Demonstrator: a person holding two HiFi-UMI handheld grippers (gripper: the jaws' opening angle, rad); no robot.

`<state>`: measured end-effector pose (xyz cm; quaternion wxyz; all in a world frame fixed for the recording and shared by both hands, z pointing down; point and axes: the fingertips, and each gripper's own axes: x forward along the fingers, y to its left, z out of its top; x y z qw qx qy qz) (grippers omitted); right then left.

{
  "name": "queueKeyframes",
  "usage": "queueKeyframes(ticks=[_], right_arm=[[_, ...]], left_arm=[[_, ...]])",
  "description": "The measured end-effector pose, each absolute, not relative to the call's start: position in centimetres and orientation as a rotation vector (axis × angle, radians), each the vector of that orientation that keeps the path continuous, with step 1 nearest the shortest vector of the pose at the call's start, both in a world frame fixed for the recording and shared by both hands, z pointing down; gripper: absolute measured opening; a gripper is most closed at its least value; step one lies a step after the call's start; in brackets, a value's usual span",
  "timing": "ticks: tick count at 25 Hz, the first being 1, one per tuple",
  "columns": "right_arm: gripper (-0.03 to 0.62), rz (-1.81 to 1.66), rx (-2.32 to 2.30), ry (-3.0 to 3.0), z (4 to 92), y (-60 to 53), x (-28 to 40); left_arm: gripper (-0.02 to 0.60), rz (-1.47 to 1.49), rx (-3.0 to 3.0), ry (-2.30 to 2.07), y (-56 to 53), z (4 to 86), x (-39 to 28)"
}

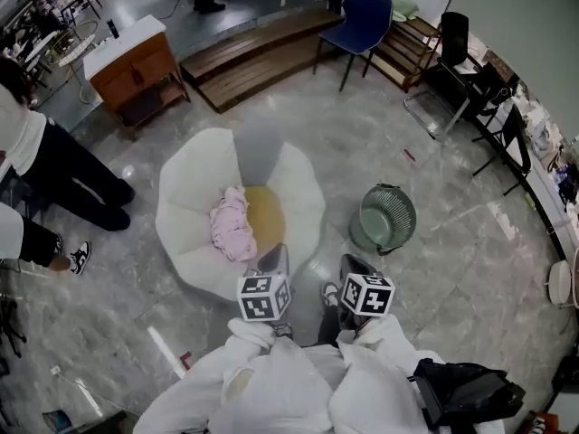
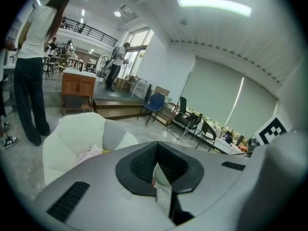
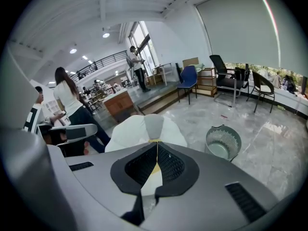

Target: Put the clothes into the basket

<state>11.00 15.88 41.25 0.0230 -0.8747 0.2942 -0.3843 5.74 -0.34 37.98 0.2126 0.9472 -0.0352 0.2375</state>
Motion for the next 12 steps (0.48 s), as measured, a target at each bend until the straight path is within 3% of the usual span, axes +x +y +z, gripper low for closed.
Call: queueKeyframes(ticks=[12], right_arm=[[0.025,-1.3,-2.546,1.492,41.6,9.3,19.8]], left_arm=[[0.003,0.612,2.451,-0.662,-3.9,38.3,7.0]])
